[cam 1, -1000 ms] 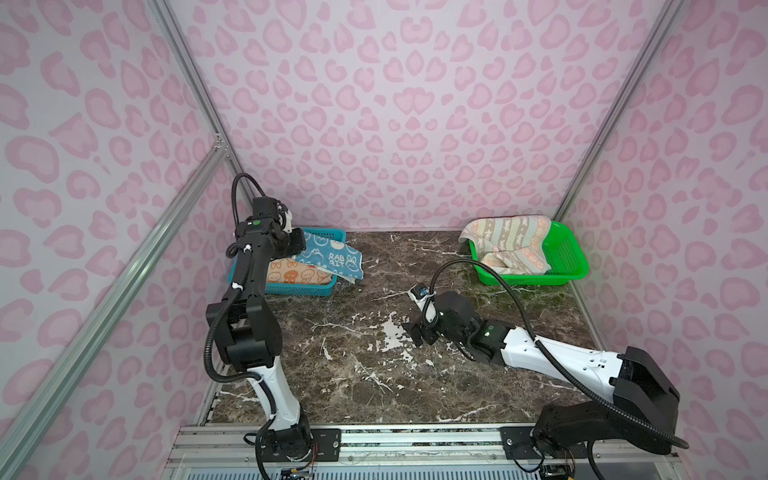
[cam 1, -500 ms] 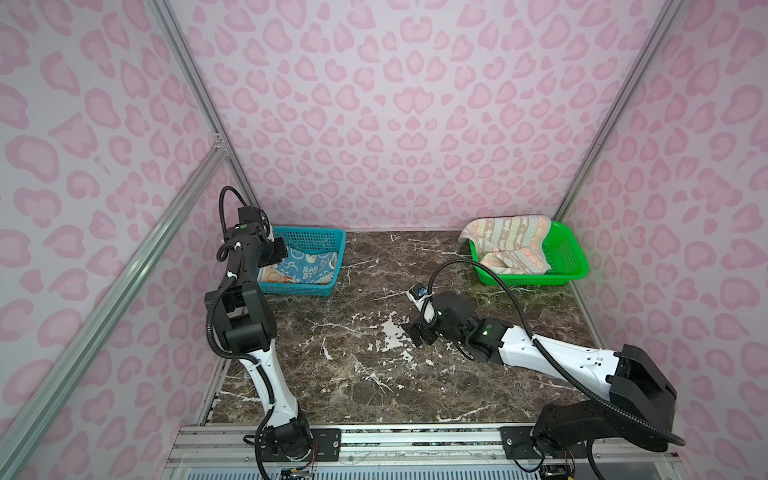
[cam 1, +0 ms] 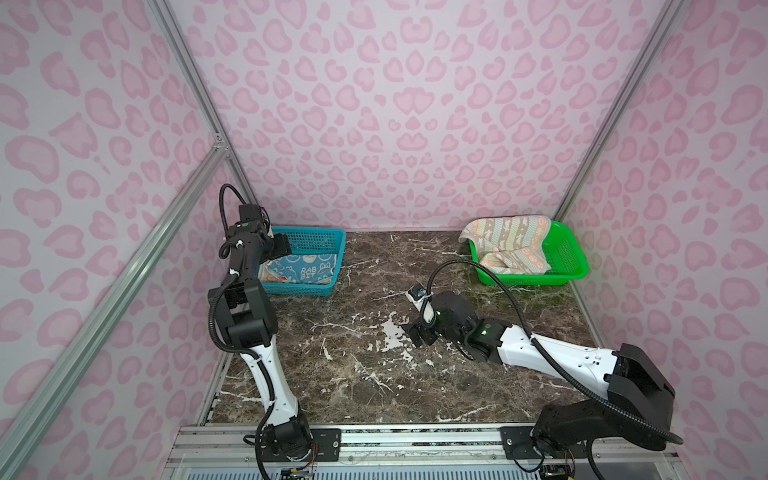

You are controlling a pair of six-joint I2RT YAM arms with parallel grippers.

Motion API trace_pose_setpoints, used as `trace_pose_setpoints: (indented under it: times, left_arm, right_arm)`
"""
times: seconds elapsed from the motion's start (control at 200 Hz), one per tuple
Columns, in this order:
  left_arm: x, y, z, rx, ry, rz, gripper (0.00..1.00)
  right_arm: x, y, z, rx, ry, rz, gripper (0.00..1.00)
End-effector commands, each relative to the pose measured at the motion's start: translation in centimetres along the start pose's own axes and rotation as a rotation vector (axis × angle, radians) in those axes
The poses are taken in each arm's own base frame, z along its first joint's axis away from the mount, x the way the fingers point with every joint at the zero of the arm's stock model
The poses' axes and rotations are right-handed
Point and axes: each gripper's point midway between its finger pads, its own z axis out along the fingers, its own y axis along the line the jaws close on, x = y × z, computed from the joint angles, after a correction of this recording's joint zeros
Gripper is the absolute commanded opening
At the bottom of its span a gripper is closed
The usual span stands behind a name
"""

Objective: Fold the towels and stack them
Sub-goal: 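Release the blue towel in the teal basket while right gripper reaches the green basket, then grasp the striped towel in the green basket with the right gripper and lift it out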

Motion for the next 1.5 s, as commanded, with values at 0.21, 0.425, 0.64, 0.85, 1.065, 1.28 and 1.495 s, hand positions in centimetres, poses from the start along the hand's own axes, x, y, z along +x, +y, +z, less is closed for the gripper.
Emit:
trace_pose_setpoints:
  times: [0.21, 0.425, 0.64, 0.85, 1.065, 1.28, 1.495]
  left_arm:
    - [-3.1, 0.1, -8.5, -0.054, -0.209, 0.002, 0.77]
    - [-2.3, -0.3, -10.8, -0.035, -0.248, 0.001, 0.77]
    - [0.2, -3.5, -13.6, 0.11, -0.309, 0.059, 0.76]
    - [4.0, -7.5, -15.6, 0.202, -0.312, 0.147, 0.75]
    - [8.7, -11.3, -16.5, 0.312, -0.303, 0.181, 0.75]
    - [14.0, -14.6, -16.9, 0.405, -0.281, 0.217, 0.75]
    - [19.2, -16.8, -17.1, 0.479, -0.274, 0.236, 0.76]
  right_arm:
    - [-0.5, 0.3, 0.2, -0.016, -0.022, 0.002, 0.99]
    - [-0.8, 0.3, -0.1, -0.014, -0.037, 0.008, 0.99]
    - [-2.0, -0.9, -1.0, 0.012, -0.055, 0.068, 0.99]
    - [-3.1, -5.0, -2.4, 0.135, -0.048, 0.179, 0.96]
    - [-2.0, -14.5, -4.7, 0.357, 0.033, 0.335, 0.91]
    - [0.5, -25.2, -7.9, 0.606, 0.043, 0.538, 0.89]
    - [3.5, -32.5, -7.2, 0.708, 0.094, 0.702, 0.86]
